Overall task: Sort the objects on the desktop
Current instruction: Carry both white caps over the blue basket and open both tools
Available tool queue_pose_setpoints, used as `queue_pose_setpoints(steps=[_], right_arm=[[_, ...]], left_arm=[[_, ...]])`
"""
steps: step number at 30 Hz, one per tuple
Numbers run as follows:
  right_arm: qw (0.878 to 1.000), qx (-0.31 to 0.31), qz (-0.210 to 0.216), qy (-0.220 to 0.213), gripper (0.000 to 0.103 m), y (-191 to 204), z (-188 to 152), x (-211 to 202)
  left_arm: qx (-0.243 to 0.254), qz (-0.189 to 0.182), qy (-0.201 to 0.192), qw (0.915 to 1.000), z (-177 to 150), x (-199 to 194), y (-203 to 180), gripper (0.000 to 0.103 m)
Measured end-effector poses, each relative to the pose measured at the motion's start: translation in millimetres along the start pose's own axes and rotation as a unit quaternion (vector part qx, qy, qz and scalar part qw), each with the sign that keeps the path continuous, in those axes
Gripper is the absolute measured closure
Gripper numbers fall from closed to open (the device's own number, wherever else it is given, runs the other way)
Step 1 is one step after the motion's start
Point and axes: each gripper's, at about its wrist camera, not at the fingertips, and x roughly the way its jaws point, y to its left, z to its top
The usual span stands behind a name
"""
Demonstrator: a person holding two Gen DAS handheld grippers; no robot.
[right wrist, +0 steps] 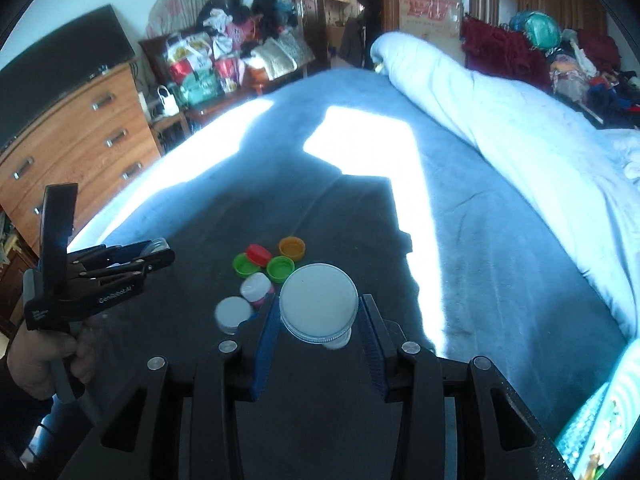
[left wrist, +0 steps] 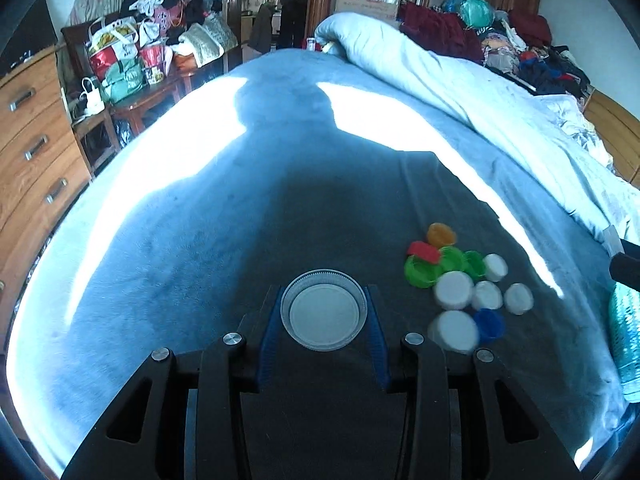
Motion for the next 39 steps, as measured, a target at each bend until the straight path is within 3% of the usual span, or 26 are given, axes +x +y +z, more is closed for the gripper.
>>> queue_pose_setpoints(steps=[8, 13, 20, 26, 39], right_arm=[[0.998, 0.022, -0.027, -0.046, 0.060, -17.1, -13.0, -78.4], [0.995, 0.044, -0.060, -0.067, 0.060, -43.0, -27.5, -122.2], [0.988, 0.083, -0.105, -0.079, 0.060, -90.3, -51.4, -167.7], [0.979, 0.125, -0.135, -0.091, 0.060, -136.9, -78.8, -202.9], [0.949, 0.218, -0.205, -0.102, 0.060, -228.8, -142.9, -267.6]], left_arm=[[0.029, -0.015, -0.033, 0.9989, 19.5, -52.4, -50.3, 0.069], [0.057, -0.042, -0.033, 0.9969, 26.2, -69.0, -96.7, 0.069], [0.117, -0.096, -0.032, 0.9880, 31.4, -87.7, -180.2, 0.069], [0.177, -0.140, -0.027, 0.9739, 31.1, -106.3, -269.3, 0.069], [0.289, -0.225, 0.008, 0.9304, 3.0, -123.5, -437.0, 0.069]])
